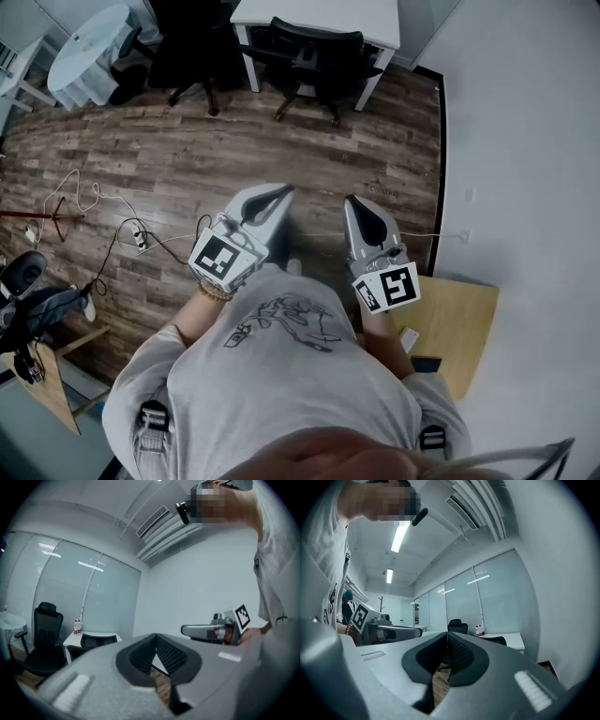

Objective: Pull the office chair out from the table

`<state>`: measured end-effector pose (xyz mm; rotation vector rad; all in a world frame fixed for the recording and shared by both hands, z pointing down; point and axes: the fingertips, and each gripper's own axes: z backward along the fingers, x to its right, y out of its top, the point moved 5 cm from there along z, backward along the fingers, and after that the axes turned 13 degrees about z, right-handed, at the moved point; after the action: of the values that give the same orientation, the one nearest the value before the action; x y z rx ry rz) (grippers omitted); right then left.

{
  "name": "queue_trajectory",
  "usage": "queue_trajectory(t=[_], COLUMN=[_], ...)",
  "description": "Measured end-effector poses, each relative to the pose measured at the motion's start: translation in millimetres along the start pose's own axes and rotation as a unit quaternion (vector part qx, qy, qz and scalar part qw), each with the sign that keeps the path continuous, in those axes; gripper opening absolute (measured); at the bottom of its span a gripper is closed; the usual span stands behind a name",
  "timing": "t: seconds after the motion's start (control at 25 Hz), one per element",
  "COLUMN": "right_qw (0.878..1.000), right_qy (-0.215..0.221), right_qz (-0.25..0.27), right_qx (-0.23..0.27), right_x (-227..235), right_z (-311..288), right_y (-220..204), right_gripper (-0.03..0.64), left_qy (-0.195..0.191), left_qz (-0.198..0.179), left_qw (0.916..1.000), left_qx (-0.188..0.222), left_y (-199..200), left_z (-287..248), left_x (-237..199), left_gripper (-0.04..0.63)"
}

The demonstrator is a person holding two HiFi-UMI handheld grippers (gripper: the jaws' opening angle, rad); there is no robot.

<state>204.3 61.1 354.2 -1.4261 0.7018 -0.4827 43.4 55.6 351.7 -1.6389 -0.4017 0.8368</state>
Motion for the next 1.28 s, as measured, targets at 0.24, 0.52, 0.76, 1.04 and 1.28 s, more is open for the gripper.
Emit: queue_trajectory(t=[0.24,0.52,0.76,1.04,1.28], right_qw=[0.999,0.995,0.988,0.968,0.950], right_qy=[0.007,0.006,-0.001,0.012,0.023], right_qz=[0.037,0.072,0.117,0.182,0.226], right_qx=[-0.026,-0.068,-0.097,-0.173,-0.215], right_x=[27.9,78.1,120.8,169.0,205.0], right_z=[-55.1,-144.1,-224.4,-310.8,-367.3], right_y=[-13.7,-35.7,-50.3,-84.1,-114.5], right_gripper=[0.034,0.058,0.081,0.101,0.115], left_qy=[-0.008,-0.011,-0.014,-0.005,-0.013], left_qz=[-0.032,-0.055,-0.110,-0.166,-0.221], left_qw=[0.9994,0.9980,0.9915,0.9785,0.9607], left_qx=[-0.012,-0.030,-0.068,-0.122,-0.167], left_y=[7.1,26.9,40.4,39.0,28.1], left_z=[-35.8,-94.5,-140.2,-193.0,-234.7], left_x=[-54.8,-140.3,-221.5,-318.3,-382.3], left_gripper=[0.002,0.015,0.038,0.064,0.083])
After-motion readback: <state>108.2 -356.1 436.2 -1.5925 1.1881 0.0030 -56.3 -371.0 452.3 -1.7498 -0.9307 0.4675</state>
